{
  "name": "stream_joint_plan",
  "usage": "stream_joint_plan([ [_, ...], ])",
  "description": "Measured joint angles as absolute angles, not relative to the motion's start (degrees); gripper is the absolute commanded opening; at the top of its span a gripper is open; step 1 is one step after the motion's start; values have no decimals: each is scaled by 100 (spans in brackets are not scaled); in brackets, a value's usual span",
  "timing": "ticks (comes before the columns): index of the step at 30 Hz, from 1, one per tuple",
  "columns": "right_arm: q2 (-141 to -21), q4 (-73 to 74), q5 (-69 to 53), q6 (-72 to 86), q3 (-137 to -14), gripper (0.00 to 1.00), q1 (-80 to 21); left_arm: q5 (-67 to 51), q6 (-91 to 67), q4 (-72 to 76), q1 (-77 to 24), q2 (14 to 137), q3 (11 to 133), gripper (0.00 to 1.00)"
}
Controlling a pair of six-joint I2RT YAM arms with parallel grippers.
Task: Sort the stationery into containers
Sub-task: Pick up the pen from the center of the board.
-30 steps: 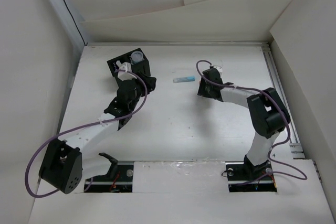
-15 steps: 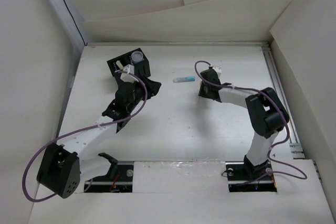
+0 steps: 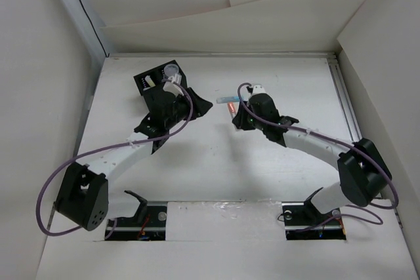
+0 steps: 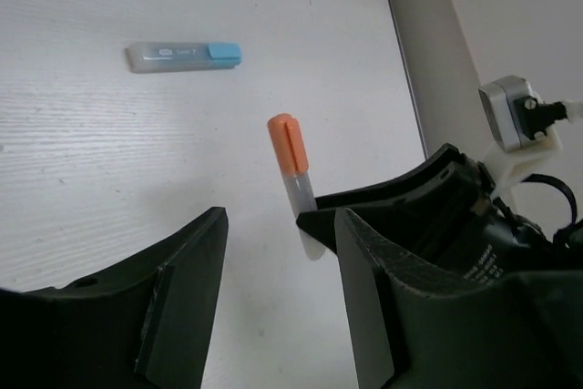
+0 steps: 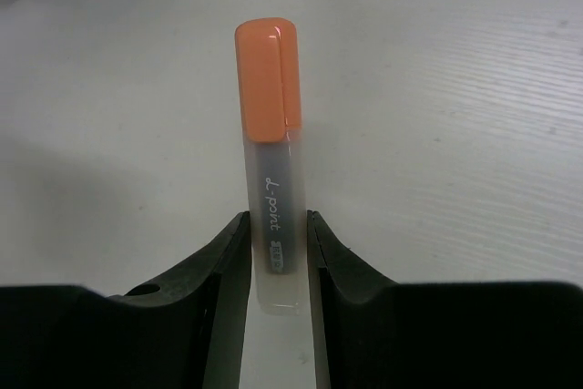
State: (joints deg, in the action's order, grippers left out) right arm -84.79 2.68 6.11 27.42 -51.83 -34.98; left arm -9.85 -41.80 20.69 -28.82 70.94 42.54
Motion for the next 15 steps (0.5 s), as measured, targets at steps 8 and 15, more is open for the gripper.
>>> stream_joint_plan([
  [8,-8401,40,-274,2530,-5065,13,-3874,-1509,-4075,1885,-2882,7800,4764,56],
  [15,-8318,-176,-701,2499,-5065,13,-3986,-1500,-4014,1750,-2884,8084,4816,53],
])
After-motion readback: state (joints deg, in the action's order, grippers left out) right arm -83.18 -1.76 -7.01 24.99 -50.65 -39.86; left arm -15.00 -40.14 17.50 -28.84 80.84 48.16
